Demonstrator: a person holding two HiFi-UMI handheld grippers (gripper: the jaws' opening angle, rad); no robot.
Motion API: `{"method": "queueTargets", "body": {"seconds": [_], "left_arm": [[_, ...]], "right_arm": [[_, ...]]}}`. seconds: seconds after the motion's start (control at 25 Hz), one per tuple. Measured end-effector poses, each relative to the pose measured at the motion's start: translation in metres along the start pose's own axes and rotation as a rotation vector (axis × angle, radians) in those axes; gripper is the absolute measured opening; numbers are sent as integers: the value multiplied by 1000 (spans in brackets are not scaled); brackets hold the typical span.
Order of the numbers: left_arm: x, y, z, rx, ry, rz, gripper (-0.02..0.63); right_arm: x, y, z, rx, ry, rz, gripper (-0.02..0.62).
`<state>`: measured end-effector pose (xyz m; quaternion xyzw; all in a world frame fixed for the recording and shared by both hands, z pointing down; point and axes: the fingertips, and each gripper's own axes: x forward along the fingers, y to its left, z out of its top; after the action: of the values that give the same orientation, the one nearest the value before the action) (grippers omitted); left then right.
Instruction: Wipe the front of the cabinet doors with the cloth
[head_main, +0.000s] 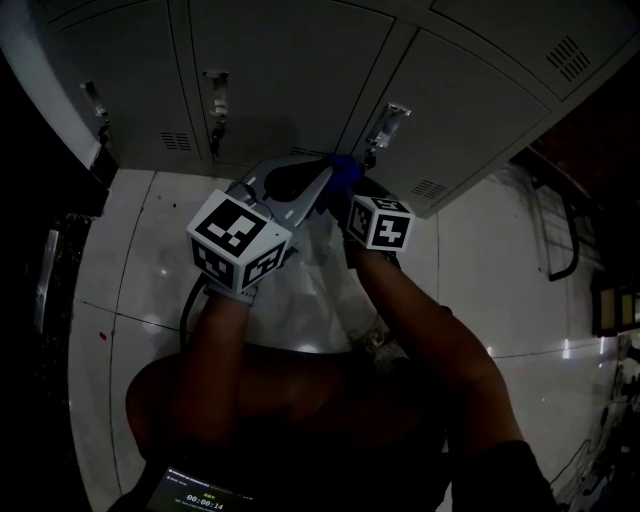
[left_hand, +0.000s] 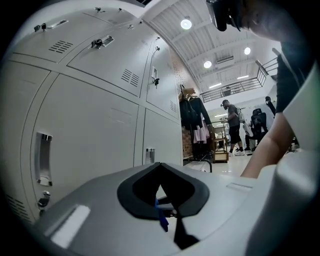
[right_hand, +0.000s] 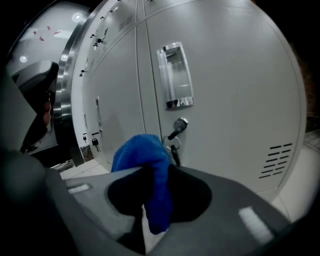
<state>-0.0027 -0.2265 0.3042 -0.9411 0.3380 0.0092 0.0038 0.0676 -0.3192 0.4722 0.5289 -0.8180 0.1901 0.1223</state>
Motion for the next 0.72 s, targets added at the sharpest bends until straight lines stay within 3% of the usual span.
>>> {"method": "queueTargets", "body": {"seconds": [0.72], "left_arm": [[3, -6, -4, 12, 16, -13, 0]], "right_arm": [[-51, -135, 5, 5, -49, -245, 77]]}}
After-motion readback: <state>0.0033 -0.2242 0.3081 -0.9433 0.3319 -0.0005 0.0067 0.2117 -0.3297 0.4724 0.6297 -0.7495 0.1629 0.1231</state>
